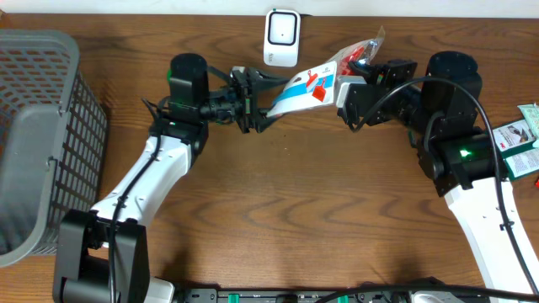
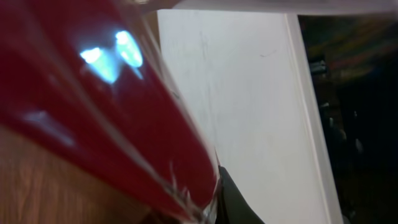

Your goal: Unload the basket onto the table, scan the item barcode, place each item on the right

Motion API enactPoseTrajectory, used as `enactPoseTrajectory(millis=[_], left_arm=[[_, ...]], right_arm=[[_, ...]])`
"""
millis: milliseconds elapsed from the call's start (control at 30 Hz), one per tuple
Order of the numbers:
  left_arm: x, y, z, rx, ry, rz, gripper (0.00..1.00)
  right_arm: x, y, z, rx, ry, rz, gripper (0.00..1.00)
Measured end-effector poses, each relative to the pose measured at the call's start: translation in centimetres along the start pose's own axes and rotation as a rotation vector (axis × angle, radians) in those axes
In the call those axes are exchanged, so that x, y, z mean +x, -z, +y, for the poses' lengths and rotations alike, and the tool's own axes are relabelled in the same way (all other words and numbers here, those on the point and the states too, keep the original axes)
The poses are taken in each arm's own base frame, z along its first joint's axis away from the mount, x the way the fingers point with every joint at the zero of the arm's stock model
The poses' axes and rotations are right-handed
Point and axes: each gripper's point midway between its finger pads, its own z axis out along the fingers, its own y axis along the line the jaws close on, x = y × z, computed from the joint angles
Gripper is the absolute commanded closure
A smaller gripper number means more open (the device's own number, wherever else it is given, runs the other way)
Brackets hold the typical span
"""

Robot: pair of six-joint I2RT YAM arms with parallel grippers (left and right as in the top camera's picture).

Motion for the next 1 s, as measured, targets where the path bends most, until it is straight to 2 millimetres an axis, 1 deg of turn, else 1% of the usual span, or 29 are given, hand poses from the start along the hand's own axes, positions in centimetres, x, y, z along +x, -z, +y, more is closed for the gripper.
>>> enactPoseTrajectory(millis=[67, 200, 300, 400, 533, 667, 700, 900, 1000], left_arm=[[0.6, -0.5, 0.3, -0.01, 0.007, 0.024, 0.31], [1.8, -1.3, 0.9, -0.027, 0.009, 0.07, 0.3], [1.9, -1.1, 0.9, -0.027, -0.002, 0.08, 0.3], [0.8, 0.2, 0.2, -0.004, -0.048, 0.056, 0.3], [-0.9, 2.8, -0.7, 0.027, -0.11, 0.016, 0.3], [-2.1, 4.6, -1.1, 0.043, -0.143, -0.018, 0.29], [-2.3, 4.9, -1.1, 0.046, -0.149, -0.024, 0.26], [-2.6, 5.2, -1.2, 0.049, -0.175, -0.031, 0.24], [-2.6, 5.2, -1.2, 0.048, -0.188, -0.032, 0.24]], right_arm=[[0.0, 0.1, -0.2, 0.006, 0.0, 0.002, 0.99], [-0.1, 0.3, -0.5, 0.015, -0.004, 0.007, 0.99], [-0.2, 0.4, -0.6, 0.018, -0.002, 0.004, 0.99], [-0.2, 0.2, -0.5, 0.016, -0.001, -0.001, 0.99], [-1.0, -0.7, -0.4, 0.015, -0.033, -0.053, 0.99], [-1.4, -1.0, -1.6, 0.064, -0.092, -0.088, 0.98], [-1.6, -1.0, -2.0, 0.078, -0.103, -0.097, 0.99], [-2.8, -0.8, -4.8, 0.18, -0.174, -0.167, 0.99], [-3.1, -0.7, -5.5, 0.205, -0.211, -0.19, 0.99]])
